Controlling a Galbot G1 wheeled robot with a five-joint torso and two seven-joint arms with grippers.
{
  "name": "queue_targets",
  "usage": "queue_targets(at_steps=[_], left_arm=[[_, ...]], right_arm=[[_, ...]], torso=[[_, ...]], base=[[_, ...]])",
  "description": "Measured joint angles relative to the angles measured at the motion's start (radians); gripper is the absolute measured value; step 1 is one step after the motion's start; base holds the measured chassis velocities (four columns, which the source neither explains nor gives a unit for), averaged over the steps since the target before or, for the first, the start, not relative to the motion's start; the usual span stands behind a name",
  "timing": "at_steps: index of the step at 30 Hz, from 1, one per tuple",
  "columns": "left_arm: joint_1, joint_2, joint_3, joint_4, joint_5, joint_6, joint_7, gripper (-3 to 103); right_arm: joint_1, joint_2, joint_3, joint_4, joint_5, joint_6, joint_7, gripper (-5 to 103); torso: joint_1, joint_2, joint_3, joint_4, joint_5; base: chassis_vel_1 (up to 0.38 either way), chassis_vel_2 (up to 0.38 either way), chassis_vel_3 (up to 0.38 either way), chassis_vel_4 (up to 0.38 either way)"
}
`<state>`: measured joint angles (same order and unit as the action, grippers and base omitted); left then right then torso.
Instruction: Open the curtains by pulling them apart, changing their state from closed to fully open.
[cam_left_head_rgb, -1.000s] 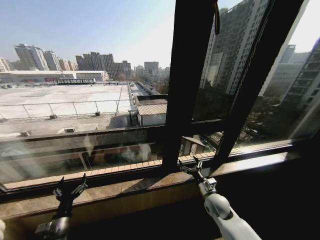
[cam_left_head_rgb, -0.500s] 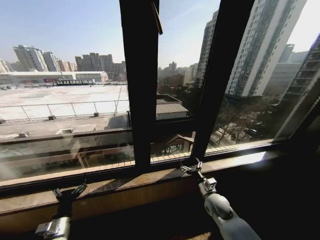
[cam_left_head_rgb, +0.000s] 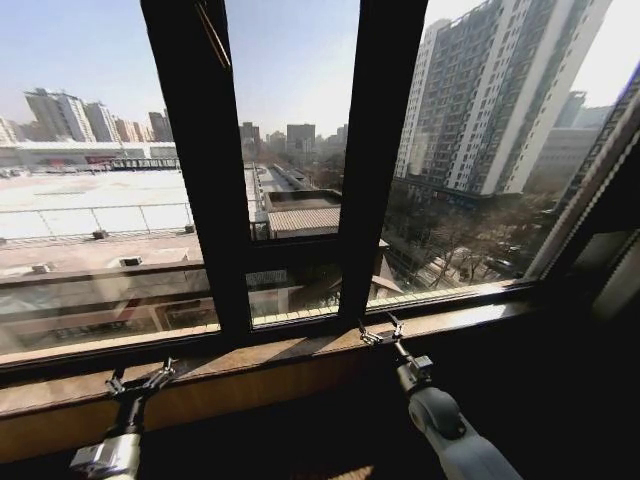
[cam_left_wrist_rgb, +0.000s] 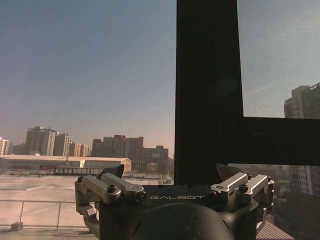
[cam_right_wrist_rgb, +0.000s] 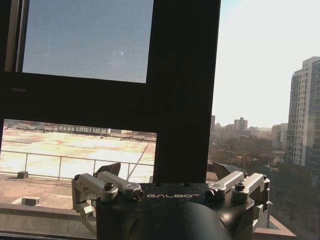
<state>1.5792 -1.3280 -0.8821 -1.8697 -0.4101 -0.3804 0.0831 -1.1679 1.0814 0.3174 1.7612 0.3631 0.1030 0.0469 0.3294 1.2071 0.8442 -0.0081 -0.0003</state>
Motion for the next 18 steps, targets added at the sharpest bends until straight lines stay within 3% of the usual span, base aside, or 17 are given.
queue_targets(at_steps=[18], left_arm=[[0.000,0.000,0.000,0.000,0.000,0.000,0.000,100]], right_arm=[[0.000,0.000,0.000,0.000,0.000,0.000,0.000,100]], torso=[[0.000,0.000,0.000,0.0000,0.0002]], base=[[-0.345,-0.344,0.350,0.337]])
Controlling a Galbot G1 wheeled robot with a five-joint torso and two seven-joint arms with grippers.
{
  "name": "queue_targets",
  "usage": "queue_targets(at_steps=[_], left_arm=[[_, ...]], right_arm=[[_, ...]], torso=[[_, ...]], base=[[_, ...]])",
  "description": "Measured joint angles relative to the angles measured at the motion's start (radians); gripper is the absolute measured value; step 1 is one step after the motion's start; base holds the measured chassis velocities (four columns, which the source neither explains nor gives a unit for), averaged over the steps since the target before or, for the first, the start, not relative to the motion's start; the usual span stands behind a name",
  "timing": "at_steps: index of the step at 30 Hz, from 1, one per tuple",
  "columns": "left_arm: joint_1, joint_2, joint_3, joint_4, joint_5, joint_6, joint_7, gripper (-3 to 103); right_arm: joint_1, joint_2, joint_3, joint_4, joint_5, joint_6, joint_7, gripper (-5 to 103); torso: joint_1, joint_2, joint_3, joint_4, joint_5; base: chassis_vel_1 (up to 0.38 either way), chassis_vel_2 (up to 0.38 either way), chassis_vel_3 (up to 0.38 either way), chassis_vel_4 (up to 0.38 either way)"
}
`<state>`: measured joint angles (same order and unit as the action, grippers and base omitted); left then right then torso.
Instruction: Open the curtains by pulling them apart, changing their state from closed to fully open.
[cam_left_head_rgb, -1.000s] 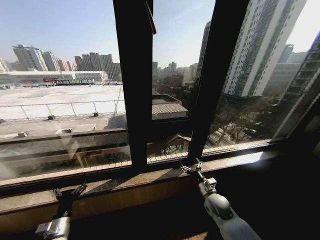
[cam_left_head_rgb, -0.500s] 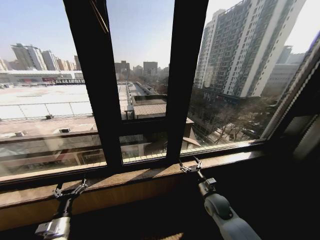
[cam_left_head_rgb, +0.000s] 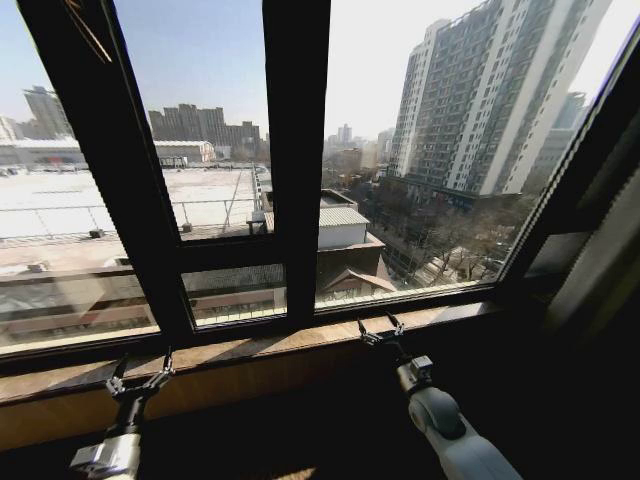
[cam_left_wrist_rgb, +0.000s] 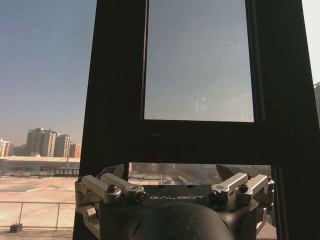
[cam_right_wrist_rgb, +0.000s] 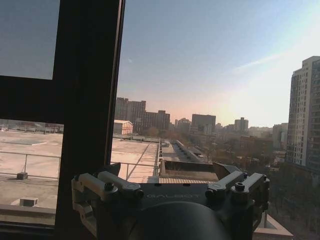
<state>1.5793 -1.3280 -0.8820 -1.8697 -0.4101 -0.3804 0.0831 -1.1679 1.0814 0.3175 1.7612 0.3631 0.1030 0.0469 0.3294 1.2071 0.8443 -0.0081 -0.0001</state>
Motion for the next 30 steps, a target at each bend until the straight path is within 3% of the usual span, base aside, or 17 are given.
queue_targets(at_steps=[7,12,19,30], left_arm=[[0.000,0.000,0.000,0.000,0.000,0.000,0.000,100],[0.000,0.000,0.000,0.000,0.000,0.000,0.000,100],[0.000,0.000,0.000,0.000,0.000,0.000,-0.001,100],[0.000,0.000,0.000,0.000,0.000,0.000,-0.001,100]], right_arm=[[0.000,0.000,0.000,0.000,0.000,0.000,0.000,100],[0.000,0.000,0.000,0.000,0.000,0.000,0.000,100],[0.000,0.000,0.000,0.000,0.000,0.000,0.000,100],[0.000,0.000,0.000,0.000,0.000,0.000,0.000,100]], torso=[[0.000,0.000,0.000,-0.0002,0.0004],[0.000,0.000,0.000,0.0003,-0.0013],[0.000,0.000,0.000,0.0000,-0.0002],[0.000,0.000,0.000,0.0000,-0.0002]], base=[[-0.144,-0.172,0.189,0.168],[0.016,0.000,-0.008,0.001],[0.073,-0.078,-0.079,0.067],[0.106,-0.337,-0.110,0.344]])
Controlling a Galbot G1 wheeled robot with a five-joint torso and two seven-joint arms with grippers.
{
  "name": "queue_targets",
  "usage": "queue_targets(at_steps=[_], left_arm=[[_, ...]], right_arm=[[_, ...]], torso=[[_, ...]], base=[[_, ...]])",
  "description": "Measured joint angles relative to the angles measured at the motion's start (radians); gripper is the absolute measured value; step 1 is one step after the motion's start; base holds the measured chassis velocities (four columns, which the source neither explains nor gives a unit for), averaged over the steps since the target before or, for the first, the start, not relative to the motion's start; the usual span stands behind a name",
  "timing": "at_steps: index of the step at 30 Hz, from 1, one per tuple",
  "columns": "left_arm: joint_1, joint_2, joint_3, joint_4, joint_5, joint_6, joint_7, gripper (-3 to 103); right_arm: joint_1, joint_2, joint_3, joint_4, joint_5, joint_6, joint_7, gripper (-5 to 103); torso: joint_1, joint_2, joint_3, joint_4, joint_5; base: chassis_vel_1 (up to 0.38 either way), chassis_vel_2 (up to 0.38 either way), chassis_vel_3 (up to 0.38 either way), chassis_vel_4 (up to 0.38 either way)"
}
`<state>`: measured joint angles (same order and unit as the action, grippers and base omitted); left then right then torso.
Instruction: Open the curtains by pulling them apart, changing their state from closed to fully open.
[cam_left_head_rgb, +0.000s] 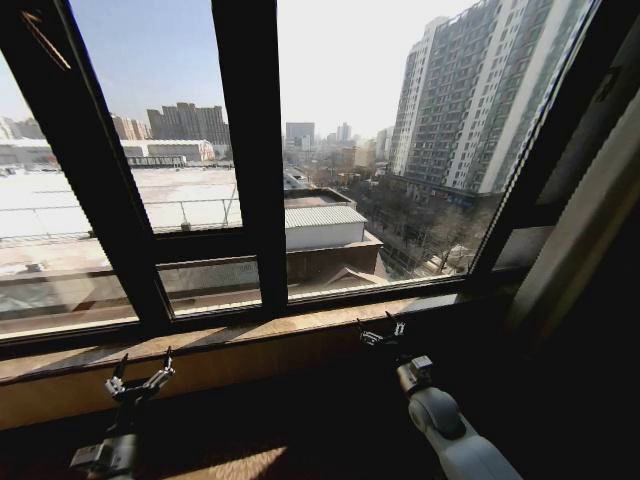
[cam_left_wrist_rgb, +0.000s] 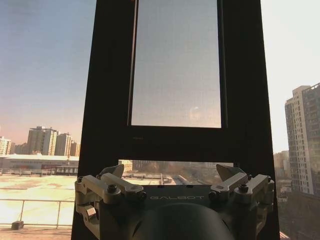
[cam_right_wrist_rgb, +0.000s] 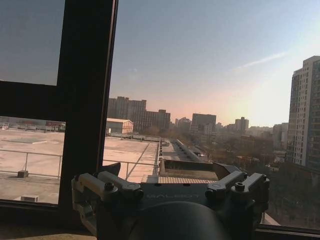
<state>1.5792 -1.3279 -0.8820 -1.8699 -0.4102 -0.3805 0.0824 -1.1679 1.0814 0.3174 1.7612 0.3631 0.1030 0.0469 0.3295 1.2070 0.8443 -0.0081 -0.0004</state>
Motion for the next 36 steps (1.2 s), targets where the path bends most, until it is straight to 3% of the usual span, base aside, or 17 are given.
queue_targets(at_steps=[17,36], left_arm=[[0.000,0.000,0.000,0.000,0.000,0.000,0.001,100],[0.000,0.000,0.000,0.000,0.000,0.000,0.001,100]], right_arm=[[0.000,0.000,0.000,0.000,0.000,0.000,0.000,100],[0.000,0.000,0.000,0.000,0.000,0.000,0.000,100]], torso=[[-0.001,0.000,0.000,-0.0001,-0.0004],[0.000,0.000,0.000,-0.0001,0.0000]], base=[[0.213,-0.390,-0.209,0.376],[0.043,-0.029,-0.061,0.040]])
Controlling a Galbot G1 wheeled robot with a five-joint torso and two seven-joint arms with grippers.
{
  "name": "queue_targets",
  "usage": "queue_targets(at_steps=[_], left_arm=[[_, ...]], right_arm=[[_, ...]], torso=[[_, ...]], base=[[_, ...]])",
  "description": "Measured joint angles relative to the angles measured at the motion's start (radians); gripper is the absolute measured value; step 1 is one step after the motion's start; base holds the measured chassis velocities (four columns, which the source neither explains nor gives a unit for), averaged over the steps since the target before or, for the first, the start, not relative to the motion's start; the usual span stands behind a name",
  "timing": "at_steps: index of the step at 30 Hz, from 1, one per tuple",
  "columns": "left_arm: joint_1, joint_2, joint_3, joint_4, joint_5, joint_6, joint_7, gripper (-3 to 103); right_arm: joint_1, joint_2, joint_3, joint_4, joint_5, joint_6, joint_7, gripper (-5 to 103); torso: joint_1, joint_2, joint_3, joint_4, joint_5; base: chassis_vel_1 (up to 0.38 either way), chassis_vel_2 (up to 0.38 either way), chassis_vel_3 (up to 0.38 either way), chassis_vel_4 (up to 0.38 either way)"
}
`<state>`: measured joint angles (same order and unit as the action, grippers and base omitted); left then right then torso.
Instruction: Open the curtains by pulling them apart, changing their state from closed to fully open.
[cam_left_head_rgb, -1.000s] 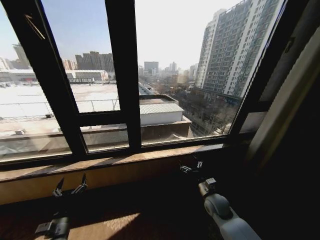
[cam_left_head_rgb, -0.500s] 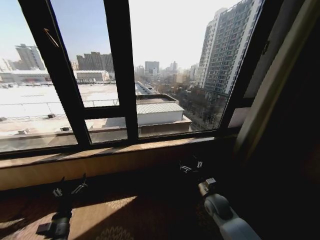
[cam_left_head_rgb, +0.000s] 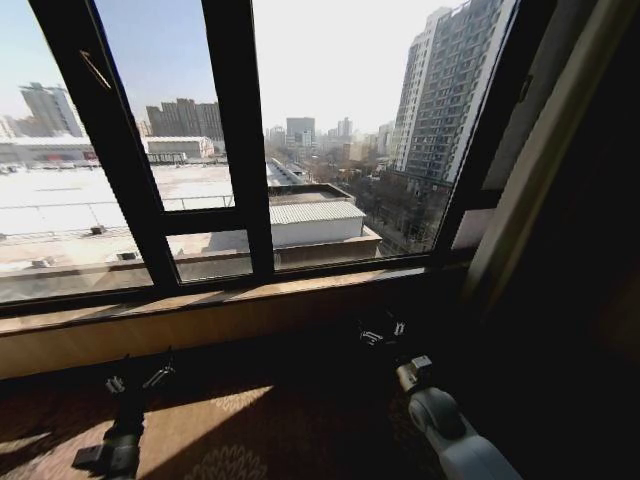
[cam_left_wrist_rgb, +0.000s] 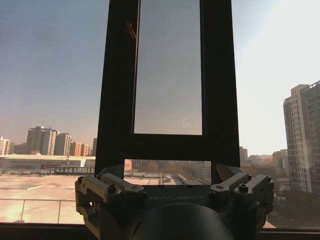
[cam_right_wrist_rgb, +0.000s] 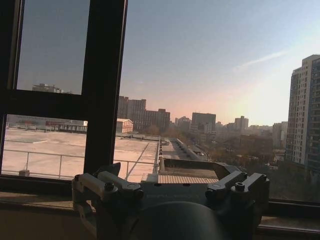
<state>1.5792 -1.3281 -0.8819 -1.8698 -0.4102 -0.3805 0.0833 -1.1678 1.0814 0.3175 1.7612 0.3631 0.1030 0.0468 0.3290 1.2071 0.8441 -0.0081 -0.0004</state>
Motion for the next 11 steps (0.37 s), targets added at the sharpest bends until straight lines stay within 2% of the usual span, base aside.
queue_targets(at_steps=[6,11], left_arm=[[0.000,0.000,0.000,0.000,0.000,0.000,0.000,100],[0.000,0.000,0.000,0.000,0.000,0.000,0.000,100]], right_arm=[[0.000,0.000,0.000,0.000,0.000,0.000,0.000,100],[0.000,0.000,0.000,0.000,0.000,0.000,0.000,100]], torso=[[-0.001,0.000,0.000,0.0001,0.0001],[0.001,0.000,0.000,0.0000,0.0003]], base=[[0.075,-0.075,-0.063,0.089],[0.000,0.000,0.000,0.000]])
